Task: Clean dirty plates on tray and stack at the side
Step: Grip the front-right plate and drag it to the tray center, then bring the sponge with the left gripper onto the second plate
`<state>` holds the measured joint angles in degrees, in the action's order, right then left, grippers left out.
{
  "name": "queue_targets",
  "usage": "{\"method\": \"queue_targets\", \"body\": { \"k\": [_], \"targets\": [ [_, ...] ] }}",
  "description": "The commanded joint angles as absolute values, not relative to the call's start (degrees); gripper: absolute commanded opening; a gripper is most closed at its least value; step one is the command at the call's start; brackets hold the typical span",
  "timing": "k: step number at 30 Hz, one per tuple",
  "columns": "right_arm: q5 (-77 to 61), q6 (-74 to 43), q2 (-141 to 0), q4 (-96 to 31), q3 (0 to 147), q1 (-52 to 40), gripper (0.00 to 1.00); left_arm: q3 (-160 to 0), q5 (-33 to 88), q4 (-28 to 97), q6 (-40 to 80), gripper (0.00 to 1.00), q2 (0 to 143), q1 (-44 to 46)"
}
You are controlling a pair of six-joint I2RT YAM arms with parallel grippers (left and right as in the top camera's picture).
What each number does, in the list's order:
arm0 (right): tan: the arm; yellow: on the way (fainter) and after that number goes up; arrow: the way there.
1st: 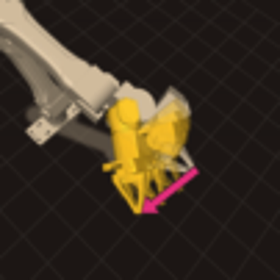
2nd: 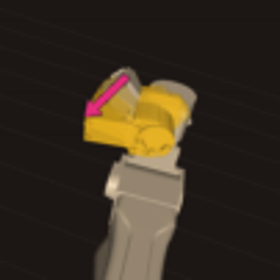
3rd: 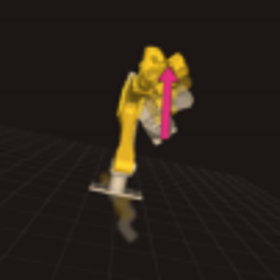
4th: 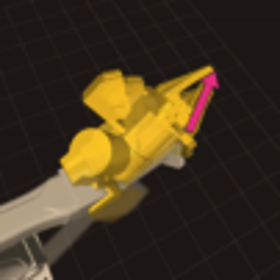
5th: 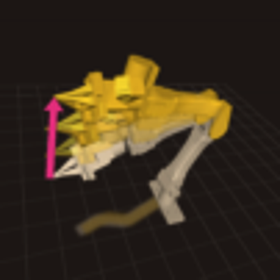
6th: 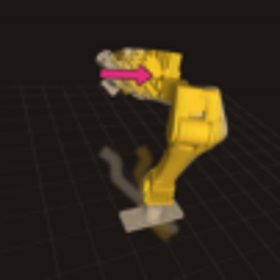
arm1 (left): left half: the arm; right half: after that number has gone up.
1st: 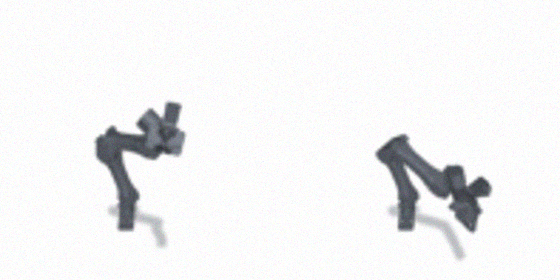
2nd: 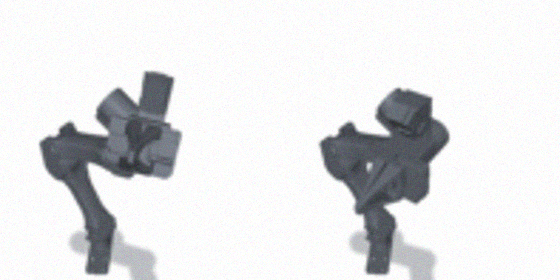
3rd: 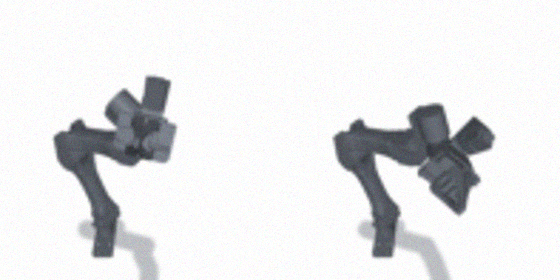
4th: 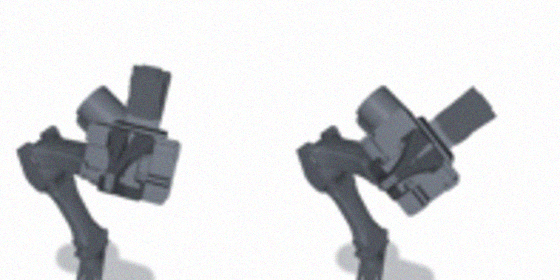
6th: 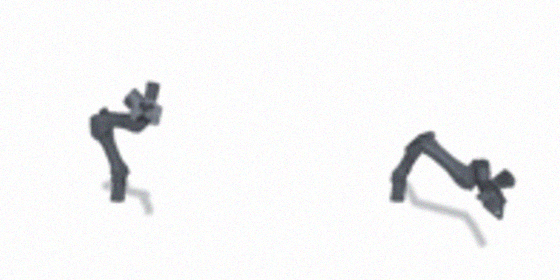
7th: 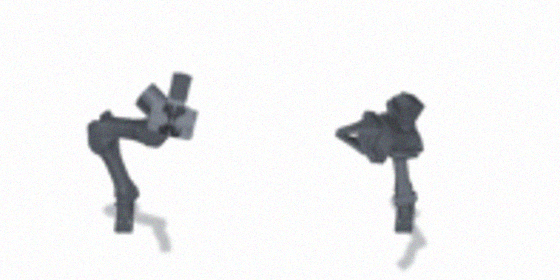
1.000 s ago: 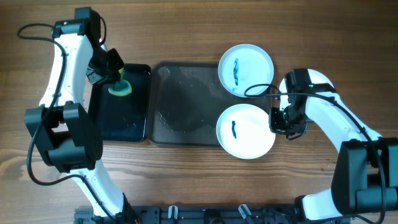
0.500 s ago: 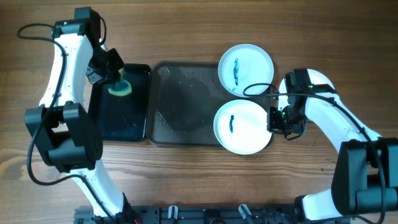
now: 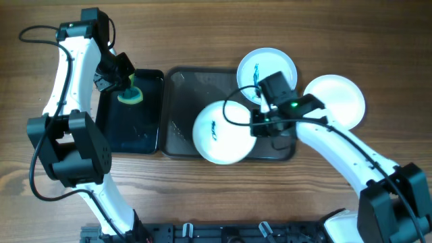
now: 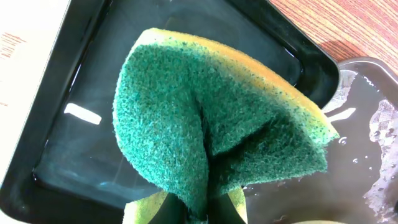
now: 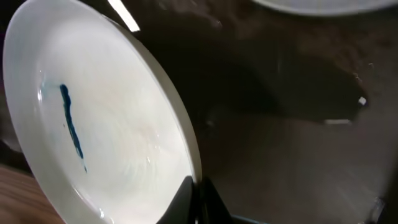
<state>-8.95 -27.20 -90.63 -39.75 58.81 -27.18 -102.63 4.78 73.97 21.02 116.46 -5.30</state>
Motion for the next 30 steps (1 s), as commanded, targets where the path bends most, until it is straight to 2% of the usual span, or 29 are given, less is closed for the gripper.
{"method": "queue_targets", "body": {
  "k": [1, 11, 12, 13, 16, 17, 20, 24, 27, 28, 29, 30],
  "targets": [
    [-5.72, -35.31, -94.65, -34.87, 62.19, -28.71, 0.04, -103.72, 4.45, 73.97, 19.88, 0.04, 114.41, -5.37],
    [-11.25, -35.88, -108.4, -30.65, 68.71, -28.71, 0.04, -103.72, 4.45, 74.02, 19.88, 0.04, 114.41, -5.37],
    [-11.6, -35.57, -108.79, -30.65, 68.71, -28.69, 0.07, -103.72, 4.45, 74.02, 19.88, 0.04, 114.41, -5.37],
    [-11.84, -35.44, -109.12, -30.59, 68.71, -28.64, 0.15, -103.72, 4.45, 74.02, 19.88, 0.04, 114.41, -5.37],
    [-12.05, -35.31, -109.21, -30.13, 68.71, -28.64, 0.31, -103.72, 4.45, 73.97, 19.88, 0.04, 114.41, -5.37],
    [-12.03, -35.33, -109.23, -30.0, 68.69, -28.64, 0.34, -103.72, 4.45, 73.97, 19.88, 0.04, 114.41, -5.37],
    [-12.08, -36.03, -110.43, -29.54, 68.69, -28.64, 0.36, -103.72, 4.45, 73.97, 19.88, 0.04, 114.41, -5.37],
    [-14.06, -36.18, -112.42, -28.27, 68.69, -28.53, 0.34, -103.72, 4.47, 74.0, 19.88, 0.04, 114.41, -5.1],
    [-14.0, -36.21, -112.46, -28.05, 68.69, -28.47, 0.22, -103.72, 4.45, 74.0, 19.88, 0.04, 114.41, -4.4],
    [-13.96, -36.23, -112.46, -28.05, 68.69, -28.45, 0.15, -103.72, 4.45, 74.0, 19.88, 0.04, 114.41, -4.03],
    [-13.98, -36.25, -112.46, -28.05, 68.69, -28.42, 0.04, -103.72, 4.47, 74.0, 19.88, 0.04, 114.41, -3.44],
    [-13.98, -36.27, -112.46, -28.05, 68.69, -28.42, 0.04, -103.72, 4.47, 73.97, 19.88, 0.04, 114.41, -2.9]
  ]
}}
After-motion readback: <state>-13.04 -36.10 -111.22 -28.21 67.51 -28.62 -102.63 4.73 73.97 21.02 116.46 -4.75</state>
